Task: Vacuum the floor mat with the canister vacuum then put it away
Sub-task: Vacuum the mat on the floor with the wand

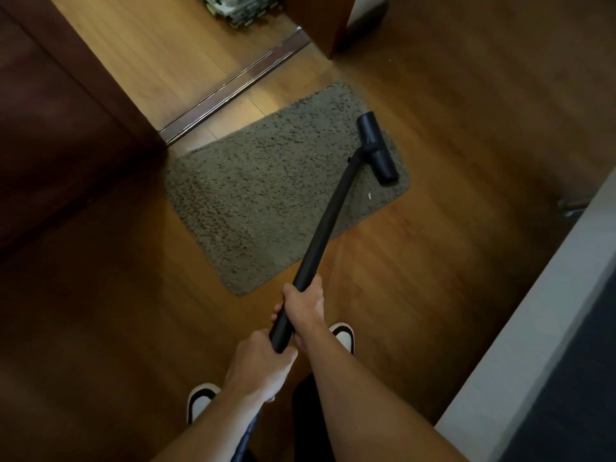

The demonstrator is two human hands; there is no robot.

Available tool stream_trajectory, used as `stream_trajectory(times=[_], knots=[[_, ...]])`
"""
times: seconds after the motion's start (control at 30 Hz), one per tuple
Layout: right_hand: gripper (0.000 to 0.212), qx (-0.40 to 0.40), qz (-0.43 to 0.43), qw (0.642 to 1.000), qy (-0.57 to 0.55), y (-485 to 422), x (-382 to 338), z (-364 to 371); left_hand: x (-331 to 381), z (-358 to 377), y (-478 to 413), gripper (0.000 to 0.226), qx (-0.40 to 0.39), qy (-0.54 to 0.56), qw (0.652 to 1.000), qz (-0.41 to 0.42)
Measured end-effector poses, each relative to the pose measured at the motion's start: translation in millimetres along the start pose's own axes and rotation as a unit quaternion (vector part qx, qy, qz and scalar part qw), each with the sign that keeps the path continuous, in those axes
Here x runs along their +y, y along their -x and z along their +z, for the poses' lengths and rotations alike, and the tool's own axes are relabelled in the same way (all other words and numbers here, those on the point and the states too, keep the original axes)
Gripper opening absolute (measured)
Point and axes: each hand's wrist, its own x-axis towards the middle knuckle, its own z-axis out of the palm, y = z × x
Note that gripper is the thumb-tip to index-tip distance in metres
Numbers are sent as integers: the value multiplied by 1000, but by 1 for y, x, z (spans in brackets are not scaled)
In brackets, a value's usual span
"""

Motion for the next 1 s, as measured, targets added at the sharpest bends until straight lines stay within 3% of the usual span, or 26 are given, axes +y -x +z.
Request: stream_trajectory(times=[0.67,1.0], knots=[[40,-33,29,999,-8,66,57,50,-80,-39,41,14,-39,-6,999,-38],[39,-36,31,999,-1,69,50,43,-67,-37,53,24,-43,-18,998,-47]])
